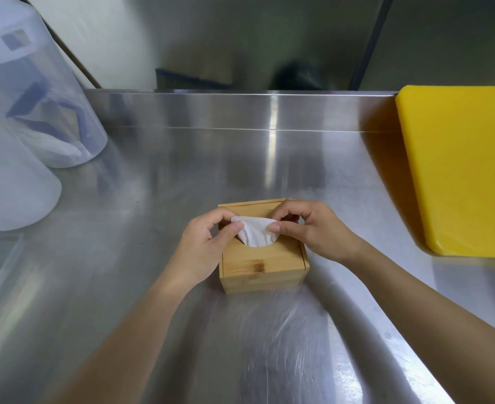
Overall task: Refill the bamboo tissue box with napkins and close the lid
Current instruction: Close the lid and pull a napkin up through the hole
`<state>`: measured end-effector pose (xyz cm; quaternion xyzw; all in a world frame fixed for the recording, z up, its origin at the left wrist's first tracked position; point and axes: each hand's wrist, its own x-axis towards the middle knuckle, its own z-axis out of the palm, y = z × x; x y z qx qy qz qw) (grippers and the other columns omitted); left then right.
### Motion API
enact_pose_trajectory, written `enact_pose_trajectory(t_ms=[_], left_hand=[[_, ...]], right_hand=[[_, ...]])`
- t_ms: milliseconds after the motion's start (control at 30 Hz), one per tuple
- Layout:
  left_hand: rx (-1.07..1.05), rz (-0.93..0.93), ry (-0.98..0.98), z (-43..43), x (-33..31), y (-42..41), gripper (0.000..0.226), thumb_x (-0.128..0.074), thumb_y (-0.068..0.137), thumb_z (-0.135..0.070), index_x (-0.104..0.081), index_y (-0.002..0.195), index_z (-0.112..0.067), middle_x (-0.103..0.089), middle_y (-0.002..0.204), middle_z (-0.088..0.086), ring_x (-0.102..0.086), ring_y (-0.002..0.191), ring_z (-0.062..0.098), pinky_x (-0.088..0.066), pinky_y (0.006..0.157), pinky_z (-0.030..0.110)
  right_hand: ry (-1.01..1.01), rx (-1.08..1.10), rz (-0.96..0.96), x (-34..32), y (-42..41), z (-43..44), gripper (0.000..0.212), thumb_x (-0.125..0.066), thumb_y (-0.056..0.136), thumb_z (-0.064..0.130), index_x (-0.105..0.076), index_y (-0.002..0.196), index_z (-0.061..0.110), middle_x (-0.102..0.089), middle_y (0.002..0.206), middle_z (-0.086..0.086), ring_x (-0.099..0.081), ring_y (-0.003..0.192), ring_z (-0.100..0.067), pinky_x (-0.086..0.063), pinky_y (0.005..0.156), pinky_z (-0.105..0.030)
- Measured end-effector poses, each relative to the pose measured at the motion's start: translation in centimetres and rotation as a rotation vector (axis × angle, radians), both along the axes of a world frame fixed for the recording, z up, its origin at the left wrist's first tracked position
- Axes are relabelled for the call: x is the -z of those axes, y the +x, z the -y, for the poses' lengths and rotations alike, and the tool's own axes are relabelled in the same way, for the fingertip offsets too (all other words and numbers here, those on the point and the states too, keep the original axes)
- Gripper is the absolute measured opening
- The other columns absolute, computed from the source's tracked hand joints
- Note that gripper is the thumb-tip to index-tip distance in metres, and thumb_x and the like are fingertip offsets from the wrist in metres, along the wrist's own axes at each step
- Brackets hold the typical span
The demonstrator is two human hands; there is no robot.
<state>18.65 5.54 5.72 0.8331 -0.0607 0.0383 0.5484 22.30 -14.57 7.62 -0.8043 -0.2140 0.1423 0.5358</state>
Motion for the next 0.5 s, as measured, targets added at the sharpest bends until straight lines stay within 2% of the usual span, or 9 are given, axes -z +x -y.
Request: enact_pose_trajectory(t_ms=[67,100,200,300,400,500], left_hand=[[-0.034,0.028,-0.061,-0.1,0.5,0.1,0.011,-0.062,0.079,-0.03,-0.063,0.069,-0.025,-0.064,0.084,-0.023,-0.058,0.086,0.002,-0.042,0.08,0.021],[-0.051,0.044,-0.089,-0.2,0.8,0.1,0.016,-0.063,0.077,-0.034,-0.064,0.069,-0.019,-0.064,0.089,-0.021,-0.058,0.091,0.003,-0.042,0.086,0.022],[-0.084,0.058,-0.146,-0.5,1.6,0.1,0.031,-0.061,0.072,-0.038,-0.062,0.069,-0.007,-0.061,0.099,-0.011,-0.056,0.099,0.006,-0.04,0.094,0.035],[-0.08,0.041,-0.181,-0.7,1.7,0.0,0.031,-0.062,0.071,-0.038,-0.063,0.069,-0.007,-0.062,0.1,-0.01,-0.056,0.099,0.005,-0.041,0.094,0.039],[-0.076,0.015,-0.197,-0.9,1.7,0.0,0.026,-0.063,0.072,-0.038,-0.064,0.069,-0.012,-0.064,0.096,-0.021,-0.057,0.101,0.005,-0.042,0.094,0.041],[-0.073,0.031,-0.18,-0.8,1.6,0.2,0.014,-0.063,0.073,-0.037,-0.066,0.069,-0.024,-0.065,0.093,-0.023,-0.059,0.099,0.008,-0.043,0.094,0.035]], right_hand=[[-0.076,-0.029,0.011,-0.3,0.1,-0.2,0.01,-0.064,0.086,0.015,-0.067,0.08,0.008,-0.06,0.074,0.001,-0.049,0.069,-0.005,-0.039,0.066,-0.019],[-0.124,-0.05,0.039,-0.4,0.2,-0.4,0.011,-0.064,0.087,0.017,-0.067,0.081,0.009,-0.059,0.072,0.003,-0.049,0.068,-0.004,-0.038,0.064,-0.017],[-0.226,-0.081,0.17,-0.9,0.4,-1.1,0.01,-0.063,0.088,0.016,-0.067,0.083,0.008,-0.052,0.065,0.015,-0.048,0.064,0.002,-0.037,0.06,-0.009],[-0.234,-0.068,0.23,-0.8,0.5,-1.4,0.011,-0.063,0.087,0.015,-0.067,0.084,0.004,-0.05,0.065,0.018,-0.048,0.065,0.008,-0.036,0.061,-0.008],[-0.171,-0.024,0.211,-0.3,0.2,-1.4,0.011,-0.064,0.086,0.014,-0.067,0.082,0.004,-0.053,0.067,0.012,-0.048,0.066,0.001,-0.037,0.061,-0.01],[-0.106,0.043,0.166,0.0,0.0,-1.3,0.01,-0.065,0.086,0.012,-0.068,0.08,0.004,-0.058,0.069,0.005,-0.049,0.067,-0.005,-0.038,0.061,-0.012]])
